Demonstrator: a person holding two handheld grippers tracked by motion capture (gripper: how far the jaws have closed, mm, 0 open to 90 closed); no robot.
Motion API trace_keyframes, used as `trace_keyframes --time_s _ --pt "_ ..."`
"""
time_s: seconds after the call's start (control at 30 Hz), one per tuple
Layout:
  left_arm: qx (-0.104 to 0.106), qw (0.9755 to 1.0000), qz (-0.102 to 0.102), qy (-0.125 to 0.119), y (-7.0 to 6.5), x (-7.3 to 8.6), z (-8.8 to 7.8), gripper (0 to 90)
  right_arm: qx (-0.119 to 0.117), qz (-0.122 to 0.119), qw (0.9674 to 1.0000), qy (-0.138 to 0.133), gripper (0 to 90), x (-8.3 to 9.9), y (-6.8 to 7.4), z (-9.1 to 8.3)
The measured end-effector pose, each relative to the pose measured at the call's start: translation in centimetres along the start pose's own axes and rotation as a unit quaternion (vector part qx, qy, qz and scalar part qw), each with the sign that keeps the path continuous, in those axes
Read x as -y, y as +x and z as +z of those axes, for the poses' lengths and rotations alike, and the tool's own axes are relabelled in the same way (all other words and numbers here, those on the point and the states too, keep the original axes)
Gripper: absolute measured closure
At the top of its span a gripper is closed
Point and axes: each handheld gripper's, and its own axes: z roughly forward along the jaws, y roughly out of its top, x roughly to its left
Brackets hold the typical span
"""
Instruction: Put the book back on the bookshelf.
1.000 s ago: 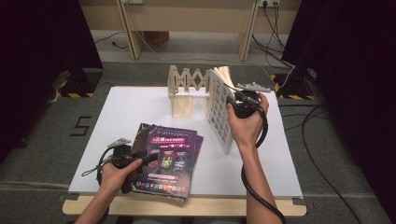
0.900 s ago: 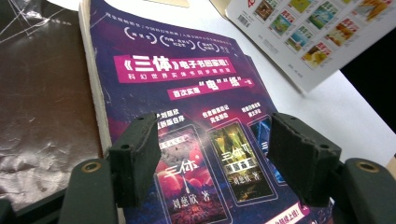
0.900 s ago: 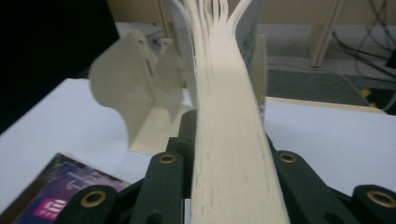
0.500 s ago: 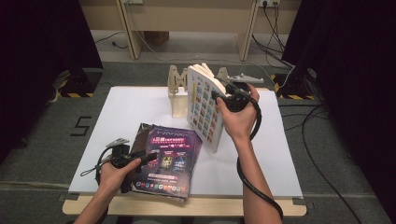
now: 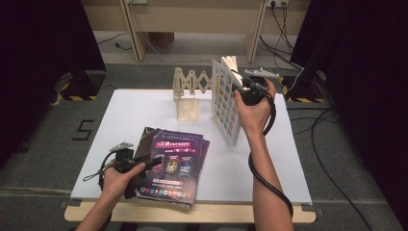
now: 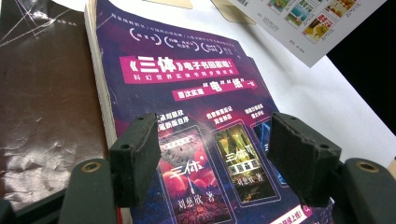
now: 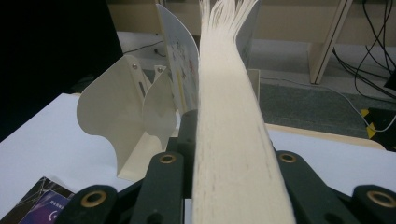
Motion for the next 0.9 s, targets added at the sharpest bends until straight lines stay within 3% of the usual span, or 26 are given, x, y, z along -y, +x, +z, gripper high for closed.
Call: trace_keyframes --time_s 0.3,0.9 --pt "0.002 1.0000 -0.001 -0.001 0.0 0.0 0.1 32.8 0.015 0.018 0.9997 -0.001 74.4 0.4 -0.6 0.4" --pt "0.004 1.0000 0.000 -0.004 0.1 0.0 0.0 32.8 0.026 0.022 0.9992 -0.023 74.4 -0.8 1.3 3.3"
